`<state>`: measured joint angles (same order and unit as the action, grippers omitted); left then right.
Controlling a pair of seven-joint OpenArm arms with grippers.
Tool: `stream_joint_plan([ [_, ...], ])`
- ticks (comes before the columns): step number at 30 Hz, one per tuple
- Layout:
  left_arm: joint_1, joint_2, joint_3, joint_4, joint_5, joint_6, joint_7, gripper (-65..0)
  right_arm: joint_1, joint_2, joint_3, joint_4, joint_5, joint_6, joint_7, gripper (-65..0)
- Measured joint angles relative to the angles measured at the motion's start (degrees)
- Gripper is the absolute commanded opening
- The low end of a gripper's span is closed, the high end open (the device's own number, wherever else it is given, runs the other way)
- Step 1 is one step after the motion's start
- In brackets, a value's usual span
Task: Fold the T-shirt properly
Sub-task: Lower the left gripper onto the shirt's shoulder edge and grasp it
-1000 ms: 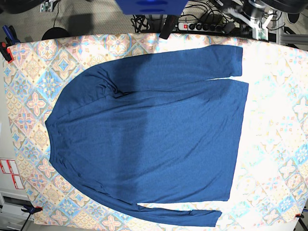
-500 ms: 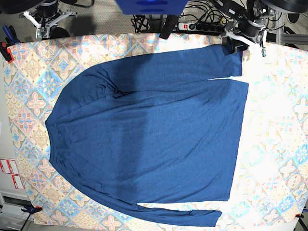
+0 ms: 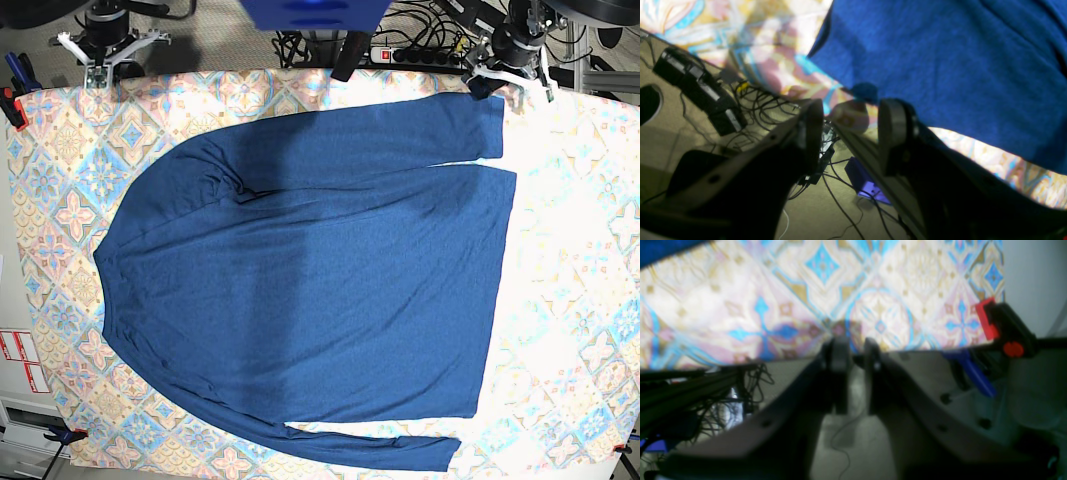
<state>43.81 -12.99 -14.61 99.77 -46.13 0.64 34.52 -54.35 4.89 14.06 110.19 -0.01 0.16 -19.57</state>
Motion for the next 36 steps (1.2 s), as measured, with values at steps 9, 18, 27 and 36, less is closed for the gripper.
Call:
stream_joint_plan([
  [9,-2.6,0.0,-0.2,-1.1,0.0,0.0,0.0,-38.3,1.0,-0.1,0.0,0.0,0.0,0.0,-0.4,-56.4],
  [18,-3.1,0.0,-0.5,-6.3,-0.9,-1.4,-1.4,-38.3,1.0,-0.1,0.0,0.0,0.0,0.0,-0.3,-56.4],
  [27,-4.0,0.9,-0.6,-5.2,-0.8,0.0,-1.5,-59.0,1.1,0.0,0.0,0.0,0.0,0.0,-0.2,-56.4],
  [36,-1.2,1.4,-0.3,1.0,-0.8,-0.1,0.0,-65.0,3.1,0.0,0.0,0.3,0.0,0.0,-0.7,-56.4],
])
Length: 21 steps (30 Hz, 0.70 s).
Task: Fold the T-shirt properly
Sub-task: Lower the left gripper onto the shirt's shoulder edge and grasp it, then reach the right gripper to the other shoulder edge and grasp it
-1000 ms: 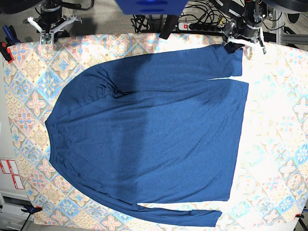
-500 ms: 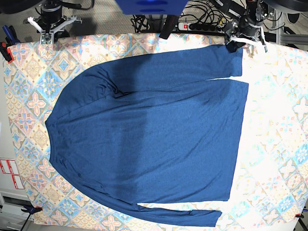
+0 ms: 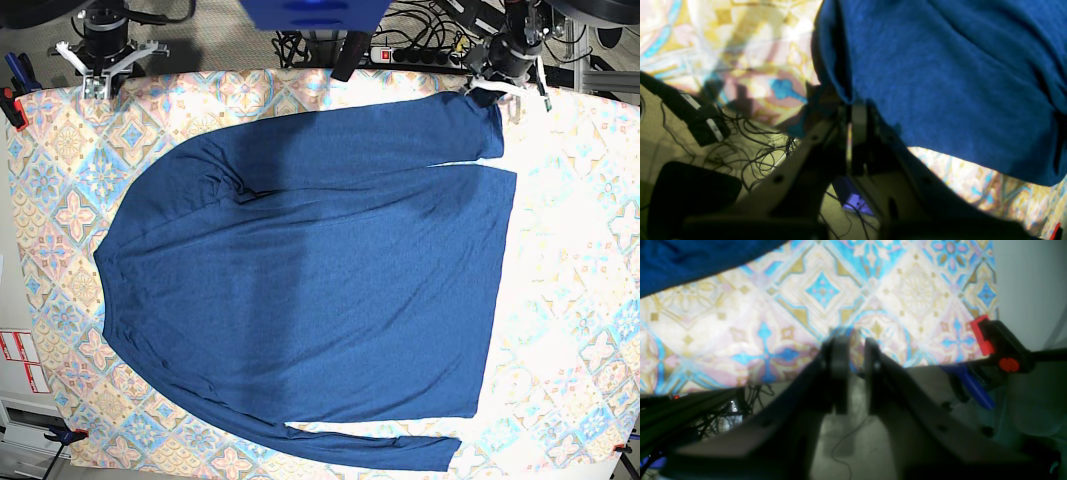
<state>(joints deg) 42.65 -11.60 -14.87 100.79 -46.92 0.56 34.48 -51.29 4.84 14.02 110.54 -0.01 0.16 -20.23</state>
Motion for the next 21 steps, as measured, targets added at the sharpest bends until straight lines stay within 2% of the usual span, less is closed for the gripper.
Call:
stream_joint_plan([
  [3,1.8,0.0,-0.3,3.4,-0.1,0.0,-0.1,-65.0,2.2,-0.1,0.0,0.2,0.0,0.1,-1.7,-55.5],
  [7,1.9,0.0,-3.3,5.5,-0.2,-0.3,-0.2,-65.0,8.0,-0.1,0.0,0.2,0.2,0.1,-10.3,-44.1],
  [10,2.0,-0.2,-4.7,5.5,0.0,-0.1,0.2,-65.0,13.3,-0.1,0.0,0.2,0.3,0.2,-14.1,-38.5],
  [14,2.0,-0.1,-5.2,5.5,-0.1,-0.3,0.1,-65.0,19.9,-0.1,0.0,0.1,0.4,-0.2,-19.1,-39.8],
  [17,2.0,-0.2,-5.4,5.5,-0.1,-0.3,0.2,-65.0,26.5,-0.1,0.1,-0.2,0.5,0.1,-24.9,-41.0],
  [21,1.9,-0.3,-5.4,5.5,-0.1,-0.3,0.2,-65.0,32.9,0.0,0.1,-1.7,2.6,-0.3,-28.3,-40.8],
])
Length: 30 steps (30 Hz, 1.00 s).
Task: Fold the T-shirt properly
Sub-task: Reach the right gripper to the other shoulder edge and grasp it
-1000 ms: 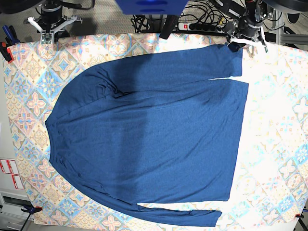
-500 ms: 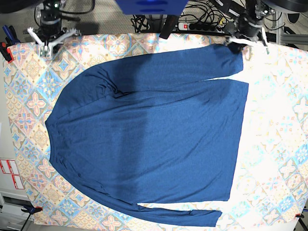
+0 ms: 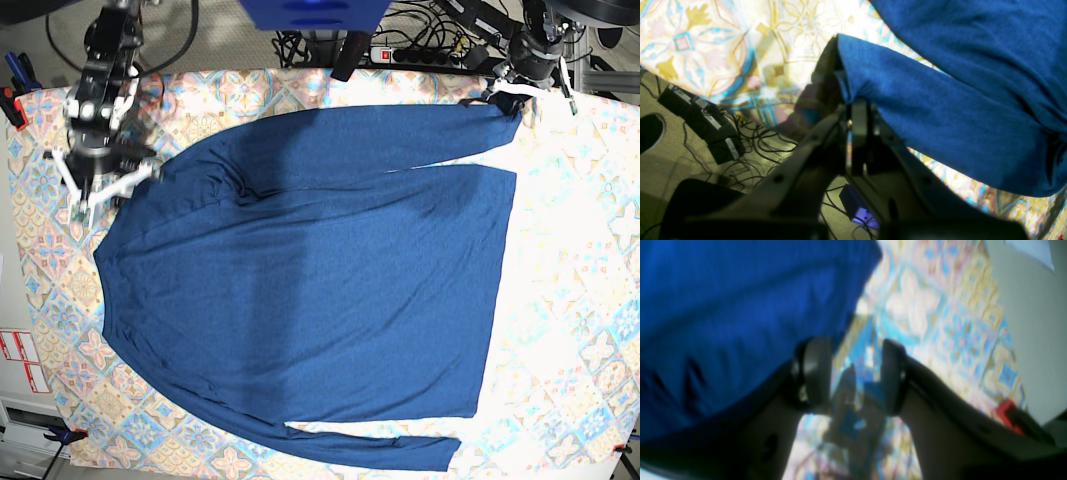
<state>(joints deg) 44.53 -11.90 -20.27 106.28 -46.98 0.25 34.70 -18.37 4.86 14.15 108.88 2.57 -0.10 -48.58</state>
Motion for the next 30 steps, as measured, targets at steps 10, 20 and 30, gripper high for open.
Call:
stream_joint_plan([
  [10,0.0,0.0,0.0,0.0,0.0,0.0,0.0,-65.0,6.5,1.5,1.2,-18.8,15.4,-0.2,-2.7,-40.6],
  [20,0.2,0.0,0.1,0.0,0.0,0.0,-0.2,-65.0,11.8,4.3,1.6,-29.3,22.0,-0.1,-1.4,-40.5],
  [30,0.3,0.2,0.2,0.0,0.0,0.2,-0.2,-65.0,14.8,4.7,1.6,-33.8,22.0,0.2,-0.1,-41.3],
])
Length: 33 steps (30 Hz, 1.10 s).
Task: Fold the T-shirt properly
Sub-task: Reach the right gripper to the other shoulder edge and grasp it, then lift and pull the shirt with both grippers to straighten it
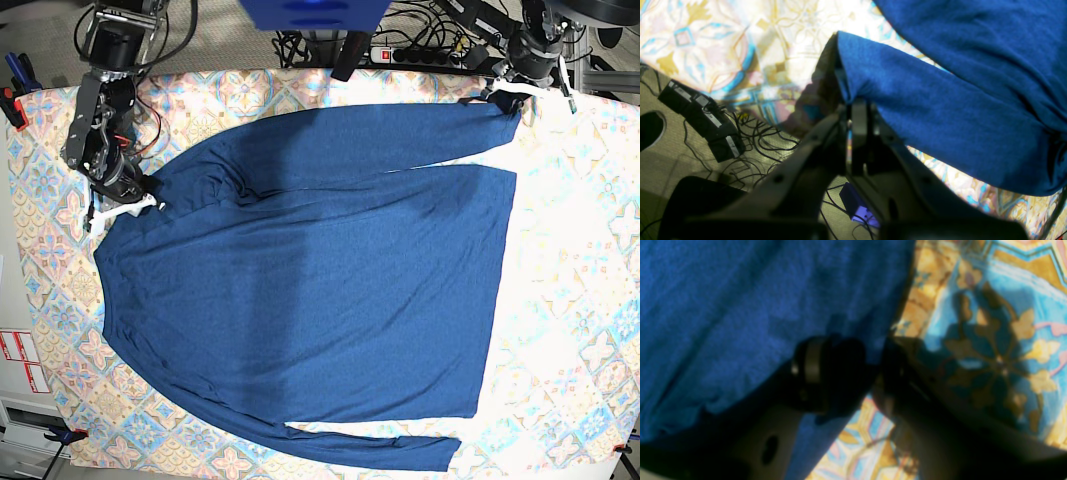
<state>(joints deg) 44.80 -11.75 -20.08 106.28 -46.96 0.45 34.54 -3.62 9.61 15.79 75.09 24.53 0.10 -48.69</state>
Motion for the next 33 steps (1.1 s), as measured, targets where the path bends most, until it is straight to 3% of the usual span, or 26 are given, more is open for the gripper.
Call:
stream_joint_plan([
  [3,0.0,0.0,0.0,0.0,0.0,0.0,0.0,-65.0,0.4,0.1,0.0,-0.3,0.0,-0.1,0.0,-45.5],
  [9,-0.2,0.0,-0.1,0.0,0.0,0.0,0.0,-65.0,0.3,0.3,0.2,-0.5,1.5,-0.3,0.2,-65.0],
  [13,-0.2,0.0,-0.1,0.0,0.0,0.0,0.0,-65.0,-1.1,0.9,0.9,-0.5,6.1,1.0,-0.8,-64.8],
  [19,1.5,-0.3,0.0,0.0,0.2,-0.2,0.0,-65.0,-5.5,2.0,8.2,-0.3,10.5,1.4,-0.4,-64.8],
  [25,5.8,-0.3,0.0,0.0,0.5,-0.8,0.1,-65.0,-9.6,2.0,10.8,1.7,11.3,1.7,-0.4,-64.8],
  [28,7.7,-1.3,0.0,0.0,0.3,-5.0,0.5,-65.0,-12.7,1.8,10.9,5.2,10.2,1.0,-0.7,-64.8],
  [33,4.6,-2.4,-0.4,0.2,0.5,-4.9,0.2,-65.0,-13.2,1.7,11.0,8.0,9.2,0.3,-2.1,-64.9],
])
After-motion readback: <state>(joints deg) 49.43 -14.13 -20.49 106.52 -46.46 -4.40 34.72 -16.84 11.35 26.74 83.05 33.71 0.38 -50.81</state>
